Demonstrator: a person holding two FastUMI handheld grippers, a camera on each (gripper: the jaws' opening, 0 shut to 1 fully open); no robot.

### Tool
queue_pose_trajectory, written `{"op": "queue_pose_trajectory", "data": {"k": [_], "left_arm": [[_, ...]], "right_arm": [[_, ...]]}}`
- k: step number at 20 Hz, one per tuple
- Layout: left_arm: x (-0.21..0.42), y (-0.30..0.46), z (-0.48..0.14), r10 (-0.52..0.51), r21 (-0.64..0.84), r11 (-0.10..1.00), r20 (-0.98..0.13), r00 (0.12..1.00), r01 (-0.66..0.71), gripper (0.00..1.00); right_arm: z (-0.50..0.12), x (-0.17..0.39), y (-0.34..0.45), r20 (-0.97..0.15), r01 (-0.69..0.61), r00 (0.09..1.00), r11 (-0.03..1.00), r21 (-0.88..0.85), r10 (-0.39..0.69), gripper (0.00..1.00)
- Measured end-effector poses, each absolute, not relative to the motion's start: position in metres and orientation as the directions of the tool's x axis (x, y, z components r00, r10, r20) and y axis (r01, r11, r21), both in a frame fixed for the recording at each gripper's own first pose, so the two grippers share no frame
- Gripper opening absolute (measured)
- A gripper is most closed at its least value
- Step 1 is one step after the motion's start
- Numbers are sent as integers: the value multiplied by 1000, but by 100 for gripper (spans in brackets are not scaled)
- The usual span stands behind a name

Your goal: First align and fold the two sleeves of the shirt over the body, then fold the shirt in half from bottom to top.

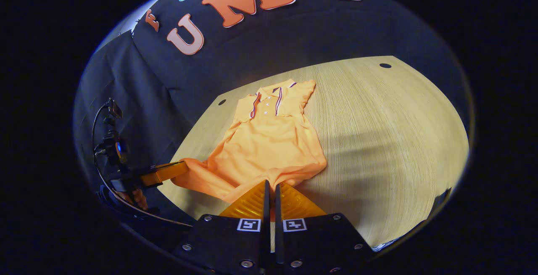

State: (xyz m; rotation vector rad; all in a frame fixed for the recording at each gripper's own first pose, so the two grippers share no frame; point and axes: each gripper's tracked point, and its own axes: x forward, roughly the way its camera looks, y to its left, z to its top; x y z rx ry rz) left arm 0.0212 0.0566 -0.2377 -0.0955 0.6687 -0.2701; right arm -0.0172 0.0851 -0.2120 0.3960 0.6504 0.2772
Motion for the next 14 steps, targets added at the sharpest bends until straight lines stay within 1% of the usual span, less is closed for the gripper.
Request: {"op": "queue_pose_trajectory", "data": {"k": [4,10,14], "left_arm": [[39,54,-219,-265,-181,964,-569,778,197,1],[77,52,-187,-268,-198,962,-533,802,189,1],[107,55,-172,-279,-206,958,-511,813,200,1]], "right_arm": [[-192,-9,77,-494,-157,783,889,430,377,5],[-167,28,81,-463,-178,795,881,438,391,5],[-154,49,80,-452,-175,809,888,425,376,5]]}}
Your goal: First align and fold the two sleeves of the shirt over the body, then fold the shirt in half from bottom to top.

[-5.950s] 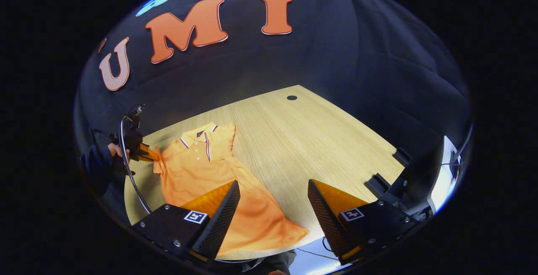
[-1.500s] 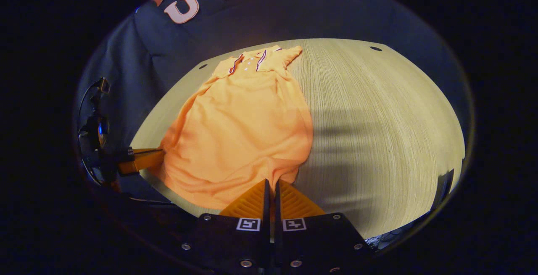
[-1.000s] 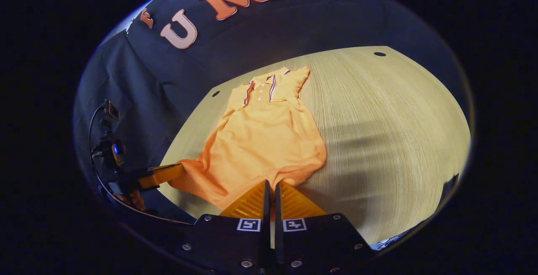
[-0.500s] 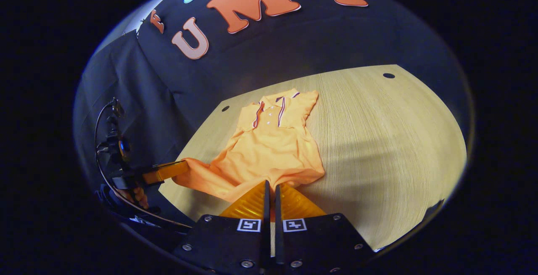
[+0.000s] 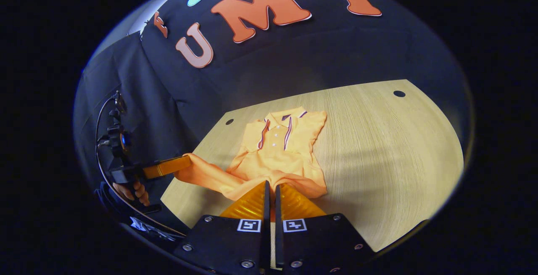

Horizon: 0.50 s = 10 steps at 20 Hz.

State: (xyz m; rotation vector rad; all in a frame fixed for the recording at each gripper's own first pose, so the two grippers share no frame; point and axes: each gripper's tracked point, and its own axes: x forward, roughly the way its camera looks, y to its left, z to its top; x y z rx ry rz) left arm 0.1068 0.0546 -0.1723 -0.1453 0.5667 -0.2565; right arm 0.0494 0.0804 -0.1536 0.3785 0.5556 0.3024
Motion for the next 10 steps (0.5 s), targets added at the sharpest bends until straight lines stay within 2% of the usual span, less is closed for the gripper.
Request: {"op": "queue_pose_trajectory", "data": {"k": [10], "left_arm": [[194,57,-148,-308,-235,947,-481,821,217,1]], "right_arm": [[-116,135,76,-421,-172,842,906,386,339,5]]}}
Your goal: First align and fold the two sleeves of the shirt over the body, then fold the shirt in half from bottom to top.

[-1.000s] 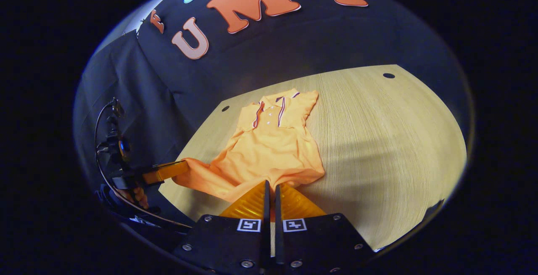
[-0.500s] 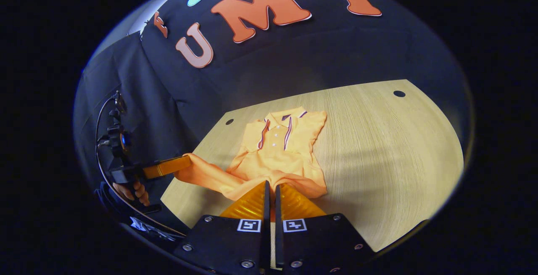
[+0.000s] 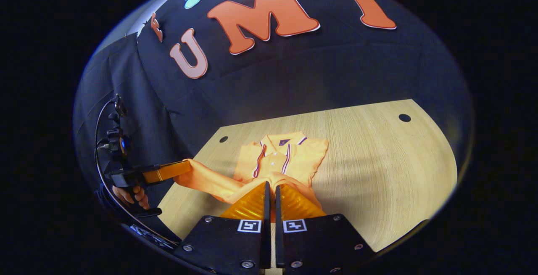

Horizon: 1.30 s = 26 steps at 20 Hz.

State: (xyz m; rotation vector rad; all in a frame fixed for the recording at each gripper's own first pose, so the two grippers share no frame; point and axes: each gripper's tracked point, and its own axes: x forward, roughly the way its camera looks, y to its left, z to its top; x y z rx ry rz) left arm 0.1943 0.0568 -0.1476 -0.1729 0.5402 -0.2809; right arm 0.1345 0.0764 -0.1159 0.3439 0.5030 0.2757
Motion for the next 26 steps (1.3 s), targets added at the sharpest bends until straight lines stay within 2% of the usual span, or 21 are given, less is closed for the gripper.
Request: {"op": "queue_pose_trajectory", "data": {"k": [18,26], "left_arm": [[374,62,-191,-299,-289,944,-530,794,162,1],[431,57,-249,-260,-210,964,-591,764,166,1]], "right_arm": [[-152,306,57,-504,-82,824,935,346,259,5],[-200,366,56,-586,-28,783,953,302,209,5]]}}
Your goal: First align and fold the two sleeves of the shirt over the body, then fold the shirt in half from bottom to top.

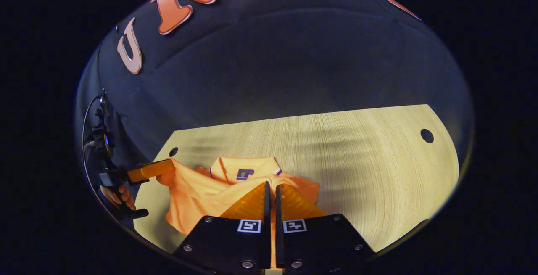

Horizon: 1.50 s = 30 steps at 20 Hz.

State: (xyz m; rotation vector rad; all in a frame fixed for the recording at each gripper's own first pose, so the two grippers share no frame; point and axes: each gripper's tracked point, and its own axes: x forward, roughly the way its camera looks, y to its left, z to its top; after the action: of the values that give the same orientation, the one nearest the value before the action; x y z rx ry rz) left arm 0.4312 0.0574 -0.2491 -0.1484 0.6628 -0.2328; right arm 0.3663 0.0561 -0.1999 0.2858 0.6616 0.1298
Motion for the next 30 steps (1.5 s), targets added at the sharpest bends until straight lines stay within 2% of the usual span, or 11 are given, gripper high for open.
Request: {"op": "queue_pose_trajectory", "data": {"k": [2,4,5,6,8,9,10,11,13,22,30], "left_arm": [[434,58,-267,-247,-185,968,-624,741,167,1],[437,60,-273,-222,-170,974,-632,742,147,8],[436,62,-267,-213,-166,976,-630,747,139,20],[434,62,-262,-213,-167,976,-628,748,137,40],[429,68,-248,-198,-165,979,-617,762,121,77],[423,70,-240,-193,-167,979,-611,767,113,96],[419,70,-235,-184,-166,981,-607,773,103,99],[414,72,-226,-180,-168,981,-597,782,98,99],[397,74,-208,-171,-164,982,-565,807,94,99],[296,71,-131,-146,-138,986,-443,884,93,99],[190,76,-68,-130,-120,988,-274,953,101,98]], "right_arm": [[-214,377,53,-612,7,769,956,294,182,5],[-229,378,54,-655,56,734,945,322,180,8],[-226,376,55,-656,57,731,941,332,187,28],[-220,376,53,-645,46,742,946,321,182,36],[-207,372,51,-623,22,762,955,296,176,67],[-199,367,53,-614,7,768,956,292,182,74],[-193,363,53,-607,-5,774,961,278,179,81],[-185,360,51,-590,-20,789,967,253,171,91],[-172,347,44,-566,-39,813,984,176,134,98],[-101,264,48,-422,-96,896,988,121,139,98],[-57,176,52,-286,-134,948,990,32,138,98]]}}
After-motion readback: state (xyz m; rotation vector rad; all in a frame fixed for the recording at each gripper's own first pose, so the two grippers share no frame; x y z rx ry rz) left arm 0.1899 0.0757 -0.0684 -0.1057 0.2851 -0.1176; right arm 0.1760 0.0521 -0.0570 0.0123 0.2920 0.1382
